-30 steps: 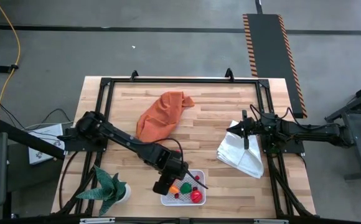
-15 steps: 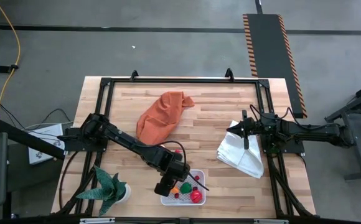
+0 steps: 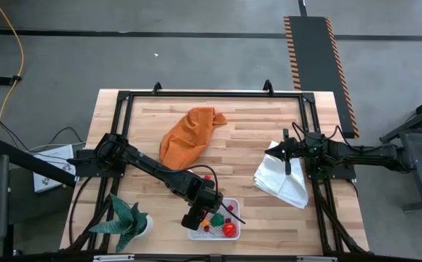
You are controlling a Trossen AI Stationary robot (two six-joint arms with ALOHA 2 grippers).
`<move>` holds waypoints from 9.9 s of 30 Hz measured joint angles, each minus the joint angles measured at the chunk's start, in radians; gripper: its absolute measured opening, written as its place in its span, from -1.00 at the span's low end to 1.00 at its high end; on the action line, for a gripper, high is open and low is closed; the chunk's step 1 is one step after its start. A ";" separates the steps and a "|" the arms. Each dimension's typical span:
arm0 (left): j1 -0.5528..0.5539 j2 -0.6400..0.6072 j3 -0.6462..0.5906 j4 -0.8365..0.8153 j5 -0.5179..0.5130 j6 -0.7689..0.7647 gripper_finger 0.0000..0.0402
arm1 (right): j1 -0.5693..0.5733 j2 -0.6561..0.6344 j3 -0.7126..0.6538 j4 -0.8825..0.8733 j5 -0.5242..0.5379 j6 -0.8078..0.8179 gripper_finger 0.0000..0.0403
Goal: Pick and placing Produce into tupperware
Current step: Put the top peach into the white bin, then put the peach into the white bin
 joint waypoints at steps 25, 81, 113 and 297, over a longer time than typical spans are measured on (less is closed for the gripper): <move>0.001 -0.001 0.000 0.002 0.013 0.011 -0.11 | 0.000 0.000 0.000 0.000 0.000 0.000 -1.00; 0.131 -0.002 0.765 -0.754 0.006 0.002 -0.55 | 0.000 0.000 0.000 0.000 0.000 0.000 -1.00; 0.285 -0.256 0.684 -0.788 -0.216 0.056 -0.54 | 0.000 0.000 0.000 0.000 0.000 0.000 -1.00; 0.328 -0.409 -0.809 0.527 -0.053 0.243 0.11 | 0.000 0.001 0.000 0.000 0.000 0.000 -1.00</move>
